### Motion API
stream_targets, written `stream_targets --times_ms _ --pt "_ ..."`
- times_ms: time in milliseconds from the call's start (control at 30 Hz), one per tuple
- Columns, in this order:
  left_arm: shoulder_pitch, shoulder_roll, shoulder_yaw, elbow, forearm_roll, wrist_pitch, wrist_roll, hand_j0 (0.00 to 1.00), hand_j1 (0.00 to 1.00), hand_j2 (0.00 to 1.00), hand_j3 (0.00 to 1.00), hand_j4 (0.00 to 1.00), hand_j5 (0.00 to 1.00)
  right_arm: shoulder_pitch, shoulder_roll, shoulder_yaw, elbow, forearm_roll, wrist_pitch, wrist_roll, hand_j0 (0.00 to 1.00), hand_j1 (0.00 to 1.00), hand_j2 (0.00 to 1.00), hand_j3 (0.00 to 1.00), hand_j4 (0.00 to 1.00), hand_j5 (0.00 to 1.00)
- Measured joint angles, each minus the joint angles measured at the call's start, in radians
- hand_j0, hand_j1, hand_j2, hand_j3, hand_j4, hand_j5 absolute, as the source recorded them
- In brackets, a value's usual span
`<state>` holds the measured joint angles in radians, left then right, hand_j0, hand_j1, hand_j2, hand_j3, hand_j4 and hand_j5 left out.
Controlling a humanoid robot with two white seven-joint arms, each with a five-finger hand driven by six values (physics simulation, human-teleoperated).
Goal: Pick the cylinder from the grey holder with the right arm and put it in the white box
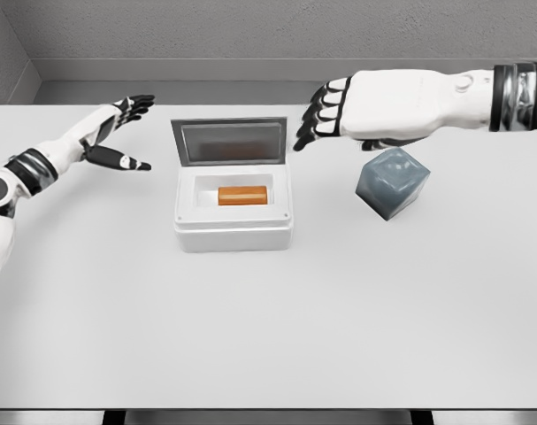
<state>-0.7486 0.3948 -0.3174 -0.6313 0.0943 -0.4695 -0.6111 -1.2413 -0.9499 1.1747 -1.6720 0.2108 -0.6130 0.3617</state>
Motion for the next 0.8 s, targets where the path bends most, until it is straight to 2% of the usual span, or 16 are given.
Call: stream_targets --times_ms 33,133,267,400,567,800 --pt "-0.003 0.001 -0.003 -0.001 0.004 0.002 0.000 1.00 1.00 1.00 1.00 1.00 1.00 0.039 -0.028 -0.001 -0.001 -0.002 0.000 -0.010 1.00 1.00 1.00 1.00 1.00 1.00" --pt "-0.011 0.006 -0.007 0.002 0.035 0.011 0.000 1.00 1.00 1.00 1.00 1.00 1.00 0.036 -0.108 -0.005 -0.003 -0.006 0.000 -0.041 1.00 1.00 1.00 1.00 1.00 1.00" --pt "-0.011 0.018 -0.008 0.003 0.102 0.016 0.000 1.00 1.00 1.00 1.00 1.00 1.00 0.039 -0.162 -0.015 -0.004 -0.008 0.000 -0.062 1.00 1.00 1.00 1.00 1.00 1.00" --pt "0.002 0.022 -0.015 -0.009 0.132 0.018 0.000 1.00 1.00 1.00 1.00 1.00 1.00 0.045 -0.181 -0.021 -0.004 -0.009 0.001 -0.068 1.00 1.00 1.00 1.00 1.00 1.00" --pt "0.006 0.056 -0.087 -0.077 0.207 0.030 0.000 1.00 1.00 1.00 1.00 1.00 1.00 0.045 -0.187 -0.036 0.000 -0.026 0.001 -0.071 1.00 1.00 1.00 1.00 1.00 1.00" --pt "0.023 0.073 -0.145 -0.133 0.233 0.037 0.000 1.00 1.00 1.00 1.00 1.00 1.00 0.057 -0.185 -0.043 0.001 -0.042 0.001 -0.071 1.00 1.00 1.00 1.00 1.00 1.00"
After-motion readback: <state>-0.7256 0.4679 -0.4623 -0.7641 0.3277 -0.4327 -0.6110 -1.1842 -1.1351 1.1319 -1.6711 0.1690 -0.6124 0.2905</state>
